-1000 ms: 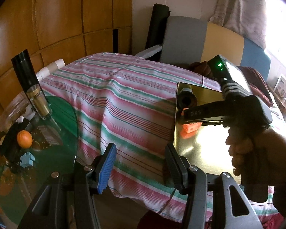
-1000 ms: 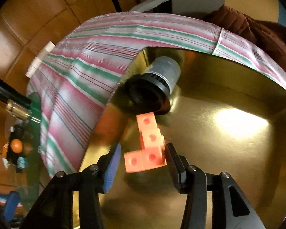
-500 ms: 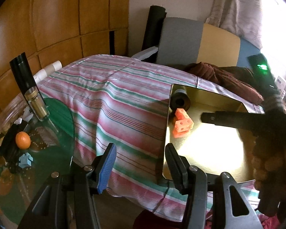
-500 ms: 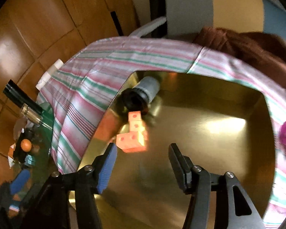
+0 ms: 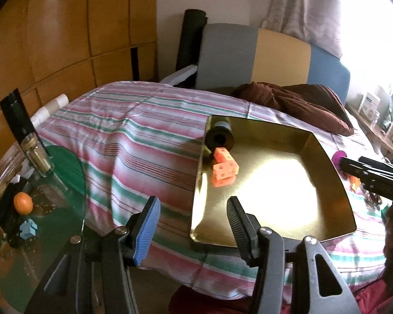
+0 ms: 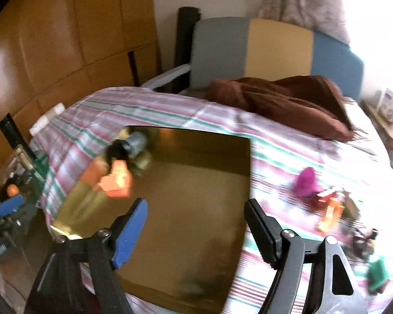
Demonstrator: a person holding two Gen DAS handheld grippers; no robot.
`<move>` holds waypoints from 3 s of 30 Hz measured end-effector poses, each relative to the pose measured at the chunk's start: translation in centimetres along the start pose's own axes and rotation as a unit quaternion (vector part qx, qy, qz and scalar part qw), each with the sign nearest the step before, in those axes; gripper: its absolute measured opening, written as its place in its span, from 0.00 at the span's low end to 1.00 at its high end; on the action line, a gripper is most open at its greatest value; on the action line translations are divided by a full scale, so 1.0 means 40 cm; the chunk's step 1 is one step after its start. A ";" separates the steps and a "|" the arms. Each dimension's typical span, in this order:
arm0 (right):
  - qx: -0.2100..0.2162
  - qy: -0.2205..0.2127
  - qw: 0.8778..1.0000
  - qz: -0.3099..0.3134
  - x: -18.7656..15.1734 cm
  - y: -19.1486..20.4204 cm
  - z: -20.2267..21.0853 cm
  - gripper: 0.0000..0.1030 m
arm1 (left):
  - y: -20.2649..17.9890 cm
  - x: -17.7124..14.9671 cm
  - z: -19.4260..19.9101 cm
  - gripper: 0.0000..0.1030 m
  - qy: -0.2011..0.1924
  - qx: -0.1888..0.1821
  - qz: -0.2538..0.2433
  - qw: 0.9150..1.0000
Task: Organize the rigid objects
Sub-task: 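Move both tools back toward the remaining toys on the bedspread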
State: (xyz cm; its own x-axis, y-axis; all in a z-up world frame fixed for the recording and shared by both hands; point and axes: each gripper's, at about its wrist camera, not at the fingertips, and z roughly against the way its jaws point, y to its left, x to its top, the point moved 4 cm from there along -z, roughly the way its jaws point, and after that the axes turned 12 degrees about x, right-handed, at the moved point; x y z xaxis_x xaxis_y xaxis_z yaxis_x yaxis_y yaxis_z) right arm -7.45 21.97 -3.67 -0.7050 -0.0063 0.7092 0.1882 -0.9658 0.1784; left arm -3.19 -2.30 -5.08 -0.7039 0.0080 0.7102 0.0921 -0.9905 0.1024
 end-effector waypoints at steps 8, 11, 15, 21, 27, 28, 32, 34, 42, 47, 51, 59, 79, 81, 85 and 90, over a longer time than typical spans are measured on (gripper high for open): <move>-0.118 -0.033 0.992 0.001 -0.045 -0.239 0.184 0.83 | -0.074 0.016 0.023 0.52 -0.013 -0.029 -0.033 0.999; -0.185 -0.056 0.981 -0.033 -0.067 -0.372 0.251 0.85 | -0.094 0.023 0.042 0.53 -0.027 -0.032 -0.043 0.998; -0.258 -0.093 0.953 -0.129 -0.136 -0.562 0.325 0.86 | -0.124 0.015 0.037 0.54 -0.010 -0.044 -0.056 0.997; -0.252 -0.108 0.921 -0.278 -0.239 -0.705 0.360 0.86 | -0.171 0.008 0.048 0.54 -0.010 -0.060 -0.082 0.995; -0.234 -0.101 0.921 -0.295 -0.248 -0.713 0.358 0.87 | -0.233 0.003 0.057 0.54 -0.013 -0.055 -0.116 0.992; -0.233 -0.101 0.922 -0.293 -0.247 -0.707 0.356 0.87 | -0.242 0.002 0.058 0.54 -0.013 -0.055 -0.120 0.991; -0.231 -0.099 0.924 -0.289 -0.248 -0.695 0.354 0.88 | -0.269 0.006 0.065 0.54 -0.015 -0.057 -0.126 0.990; -0.229 -0.098 0.924 -0.291 -0.249 -0.698 0.345 0.89 | -0.281 0.006 0.068 0.54 -0.019 -0.056 -0.132 0.990; -0.226 -0.087 0.922 -0.301 -0.257 -0.707 0.332 0.89 | -0.334 0.009 0.069 0.54 -0.020 -0.067 -0.151 0.986; -0.225 -0.081 0.921 -0.306 -0.261 -0.712 0.329 0.89 | -0.364 0.018 0.076 0.54 -0.029 -0.074 -0.160 0.984; -0.227 -0.085 0.919 -0.311 -0.264 -0.715 0.335 0.89 | -0.397 0.025 0.083 0.54 -0.034 -0.084 -0.170 0.981; -0.218 -0.096 0.909 -0.342 -0.278 -0.739 0.349 0.90 | -0.467 0.032 0.095 0.54 -0.042 -0.101 -0.191 0.976; -0.217 -0.114 0.877 -0.412 -0.324 -0.791 0.379 0.90 | -0.657 0.046 0.104 0.54 -0.032 -0.164 -0.238 0.957; -0.213 -0.117 0.875 -0.418 -0.327 -0.794 0.382 0.90 | -0.681 0.058 0.093 0.54 -0.022 -0.174 -0.236 0.956; -0.203 -0.122 0.873 -0.427 -0.330 -0.797 0.384 0.90 | -0.735 0.080 0.067 0.54 -0.011 -0.177 -0.243 0.954; -0.194 -0.127 0.874 -0.426 -0.326 -0.794 0.385 0.90 | -0.812 0.110 0.020 0.54 0.021 -0.204 -0.251 0.946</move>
State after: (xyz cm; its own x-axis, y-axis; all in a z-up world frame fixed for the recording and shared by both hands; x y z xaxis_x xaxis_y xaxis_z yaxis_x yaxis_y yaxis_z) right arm 6.30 56.72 -8.10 -0.2918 0.7687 0.5692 -0.6122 -0.6073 0.5064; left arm -8.72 30.03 -4.71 -0.6148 0.4950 0.6141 -0.5345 -0.8340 0.1370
